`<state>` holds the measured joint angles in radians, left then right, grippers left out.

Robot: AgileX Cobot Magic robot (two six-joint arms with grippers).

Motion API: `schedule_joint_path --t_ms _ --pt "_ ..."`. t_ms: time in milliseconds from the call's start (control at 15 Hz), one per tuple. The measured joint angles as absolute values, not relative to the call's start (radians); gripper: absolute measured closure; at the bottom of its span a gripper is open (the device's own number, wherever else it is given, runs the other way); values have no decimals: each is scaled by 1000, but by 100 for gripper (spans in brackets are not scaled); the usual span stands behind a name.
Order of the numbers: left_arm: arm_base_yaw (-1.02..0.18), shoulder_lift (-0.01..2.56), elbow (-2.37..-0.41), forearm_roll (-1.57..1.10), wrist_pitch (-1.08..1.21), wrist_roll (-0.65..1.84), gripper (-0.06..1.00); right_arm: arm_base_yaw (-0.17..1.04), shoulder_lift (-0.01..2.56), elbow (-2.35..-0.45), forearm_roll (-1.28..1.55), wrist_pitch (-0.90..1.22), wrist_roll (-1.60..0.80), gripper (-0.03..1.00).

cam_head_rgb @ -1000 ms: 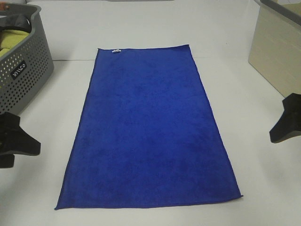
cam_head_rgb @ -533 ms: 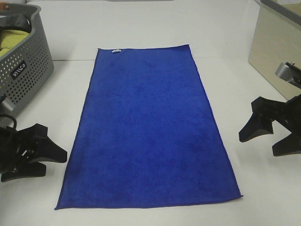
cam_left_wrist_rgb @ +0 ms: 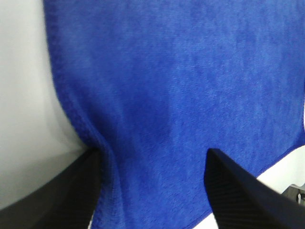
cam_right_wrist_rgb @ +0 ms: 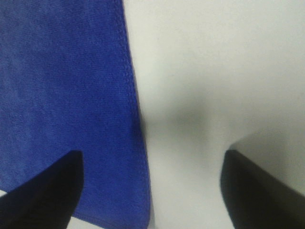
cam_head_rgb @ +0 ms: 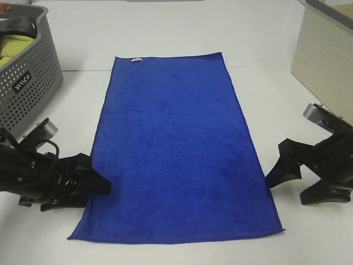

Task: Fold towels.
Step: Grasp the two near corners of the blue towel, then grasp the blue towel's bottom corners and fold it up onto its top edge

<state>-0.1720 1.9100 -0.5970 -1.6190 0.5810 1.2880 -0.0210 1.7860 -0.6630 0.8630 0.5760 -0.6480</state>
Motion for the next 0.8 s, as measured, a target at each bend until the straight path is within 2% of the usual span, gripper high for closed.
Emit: schedule_joint_path --t_ms 200,333,400,467,533,600,800 --pt "-225 1946 -649 -1623 599 1288 33 85 1845 -679 972 579 -675 25" --pt "-231 1949 -651 -1624 591 1288 40 114 1874 -679 1029 589 -675 37" --pt "-231 1951 -651 -1622 577 1288 49 114 1882 -679 1034 591 -675 47" --pt "-231 1955 -651 -1619 551 1288 62 114 1893 -679 1034 582 -675 71" --pt "-231 1958 -651 -1612 541 1288 84 114 1896 -679 1029 570 -675 87" --pt "-231 1957 -651 -1594 539 1288 92 114 1897 -675 1027 568 -674 96" --pt "-231 1902 -649 -1506 537 1238 93 114 1832 -664 944 563 -625 97"
